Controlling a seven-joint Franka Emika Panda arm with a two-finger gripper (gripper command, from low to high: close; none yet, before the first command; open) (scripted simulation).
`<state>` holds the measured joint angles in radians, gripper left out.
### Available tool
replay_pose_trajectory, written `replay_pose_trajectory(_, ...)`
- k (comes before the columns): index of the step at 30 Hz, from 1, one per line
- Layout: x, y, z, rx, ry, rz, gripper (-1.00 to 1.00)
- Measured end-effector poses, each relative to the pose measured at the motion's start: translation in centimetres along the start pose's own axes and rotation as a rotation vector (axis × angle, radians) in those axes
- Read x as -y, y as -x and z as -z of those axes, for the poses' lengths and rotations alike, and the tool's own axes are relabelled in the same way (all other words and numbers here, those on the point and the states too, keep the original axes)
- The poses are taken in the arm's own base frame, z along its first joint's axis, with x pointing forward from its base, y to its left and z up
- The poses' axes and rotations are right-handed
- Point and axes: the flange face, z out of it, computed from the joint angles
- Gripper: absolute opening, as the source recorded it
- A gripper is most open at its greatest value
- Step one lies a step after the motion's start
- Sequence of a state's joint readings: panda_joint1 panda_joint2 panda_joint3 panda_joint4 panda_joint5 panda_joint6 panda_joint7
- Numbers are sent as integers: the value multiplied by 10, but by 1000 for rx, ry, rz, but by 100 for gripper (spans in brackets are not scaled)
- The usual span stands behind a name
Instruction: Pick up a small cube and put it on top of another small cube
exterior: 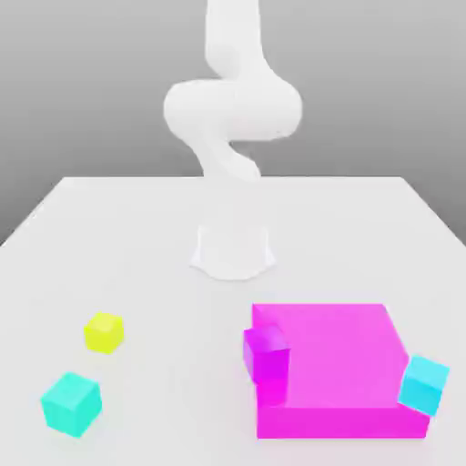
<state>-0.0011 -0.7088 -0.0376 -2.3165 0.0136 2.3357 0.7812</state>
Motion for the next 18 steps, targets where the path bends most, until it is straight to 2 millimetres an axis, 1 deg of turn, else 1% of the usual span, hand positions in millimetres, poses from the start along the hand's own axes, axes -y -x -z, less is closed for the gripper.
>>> replay_pose_trajectory(2, -14, -10, -42, 44, 41, -26, 0)
replay_pose_trajectory(5, -40, -20, -100, 103, 101, -66, 0)
replay_pose_trajectory(9, -84, -25, -173, 173, 186, -121, 0)
replay_pose_trajectory(14, -151, -19, -253, 249, 301, -190, 0)
replay_pose_trajectory(16, -181, -13, -281, 276, 349, -218, 0)
replay_pose_trajectory(18, -216, -7, -305, 297, 402, -252, 0)
